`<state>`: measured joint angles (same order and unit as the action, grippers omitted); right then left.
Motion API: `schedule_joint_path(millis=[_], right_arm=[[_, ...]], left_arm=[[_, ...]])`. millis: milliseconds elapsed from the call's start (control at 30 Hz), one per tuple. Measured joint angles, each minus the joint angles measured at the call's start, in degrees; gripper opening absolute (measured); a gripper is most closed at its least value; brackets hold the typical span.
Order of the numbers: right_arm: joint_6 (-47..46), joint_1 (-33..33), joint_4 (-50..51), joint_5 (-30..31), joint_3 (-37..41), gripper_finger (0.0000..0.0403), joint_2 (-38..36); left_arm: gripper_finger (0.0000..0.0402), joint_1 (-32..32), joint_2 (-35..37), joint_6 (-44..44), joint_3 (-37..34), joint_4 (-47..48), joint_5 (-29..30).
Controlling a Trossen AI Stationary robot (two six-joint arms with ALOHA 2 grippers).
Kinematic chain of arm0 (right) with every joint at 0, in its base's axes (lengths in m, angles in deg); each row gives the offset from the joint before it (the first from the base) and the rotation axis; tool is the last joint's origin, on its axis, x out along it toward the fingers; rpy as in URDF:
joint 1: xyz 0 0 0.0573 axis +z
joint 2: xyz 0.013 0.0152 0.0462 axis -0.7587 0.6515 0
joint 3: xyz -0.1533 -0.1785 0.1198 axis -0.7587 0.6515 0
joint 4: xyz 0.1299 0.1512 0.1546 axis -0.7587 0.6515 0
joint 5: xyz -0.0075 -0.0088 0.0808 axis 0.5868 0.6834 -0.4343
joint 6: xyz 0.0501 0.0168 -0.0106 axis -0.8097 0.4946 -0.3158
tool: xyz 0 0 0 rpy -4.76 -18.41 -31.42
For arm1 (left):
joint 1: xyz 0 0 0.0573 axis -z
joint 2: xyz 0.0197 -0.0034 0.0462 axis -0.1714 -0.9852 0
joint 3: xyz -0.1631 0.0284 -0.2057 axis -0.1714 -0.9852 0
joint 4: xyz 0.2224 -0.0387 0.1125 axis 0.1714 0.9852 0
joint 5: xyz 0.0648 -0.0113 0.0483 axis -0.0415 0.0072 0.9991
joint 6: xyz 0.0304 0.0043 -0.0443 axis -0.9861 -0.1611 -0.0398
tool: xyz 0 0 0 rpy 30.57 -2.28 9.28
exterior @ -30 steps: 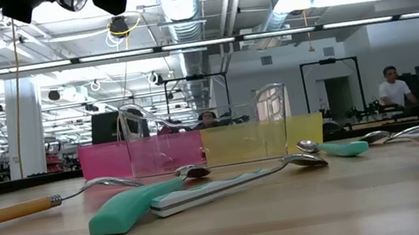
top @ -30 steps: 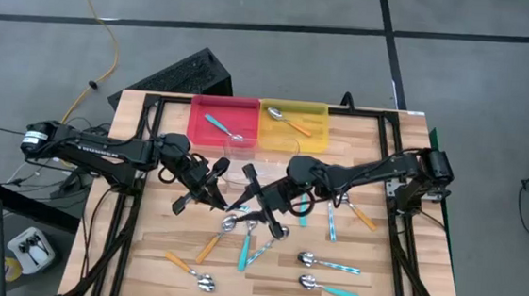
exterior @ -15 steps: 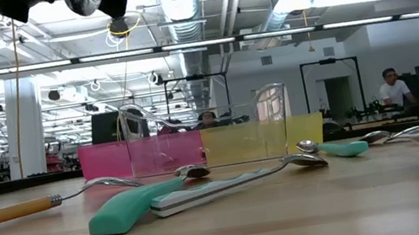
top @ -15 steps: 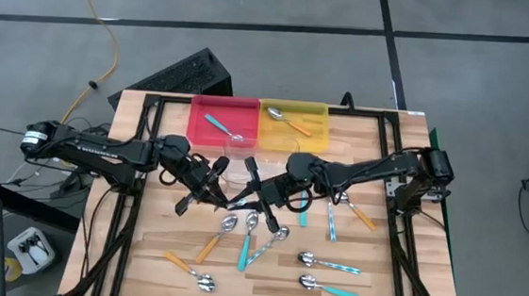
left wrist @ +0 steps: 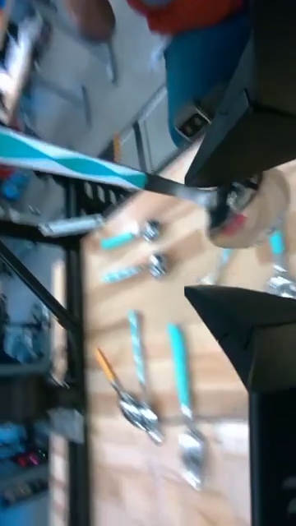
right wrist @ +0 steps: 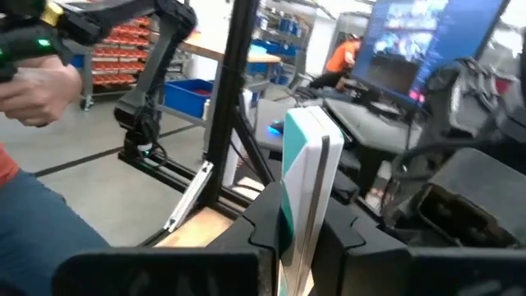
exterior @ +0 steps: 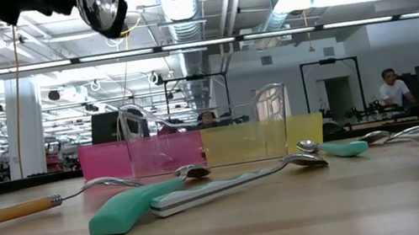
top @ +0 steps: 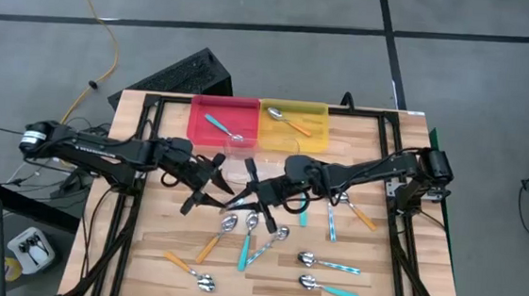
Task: Sort silverware by color (type)
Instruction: Put the green patterned spoon into the transparent bin
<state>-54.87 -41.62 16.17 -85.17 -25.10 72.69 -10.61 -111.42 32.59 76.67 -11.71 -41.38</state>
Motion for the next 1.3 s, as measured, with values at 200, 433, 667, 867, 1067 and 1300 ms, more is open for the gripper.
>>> schedule_joint_path(millis=[200, 433, 667, 867, 1067, 1300], right_arm=[[-1.77, -0.41, 2.91, 4.62, 0.00, 0.0059, 0.00], [-3.70, -1.14, 6.11, 13.49, 0.00, 0.0059, -0.04], [-6.02, -2.68, 10.02, 19.52, 0.00, 0.0059, -0.04], [-7.87, -5.19, 11.26, 22.47, -0.18, 0.0059, -0.04], [-7.89, -7.46, 19.26, 27.82, -5.32, 0.0059, -0.09], [-11.78, -9.48, 36.15, 31.38, -10.63, 0.0059, -0.11]], left_arm=[[0.0210, -0.53, 4.64, 0.00, 2.13, 10.79, 5.66], [0.0210, -0.53, 11.42, -0.28, 5.10, 24.22, 17.16], [0.0210, -0.56, 17.51, 2.79, 5.18, 29.07, 22.51], [0.0210, -0.53, 20.25, 4.50, 5.18, 29.48, 23.15], [0.0210, -0.53, 20.10, 4.57, 5.18, 30.44, 23.17], [0.0210, -0.53, 20.35, 5.57, 5.18, 35.31, 28.53]])
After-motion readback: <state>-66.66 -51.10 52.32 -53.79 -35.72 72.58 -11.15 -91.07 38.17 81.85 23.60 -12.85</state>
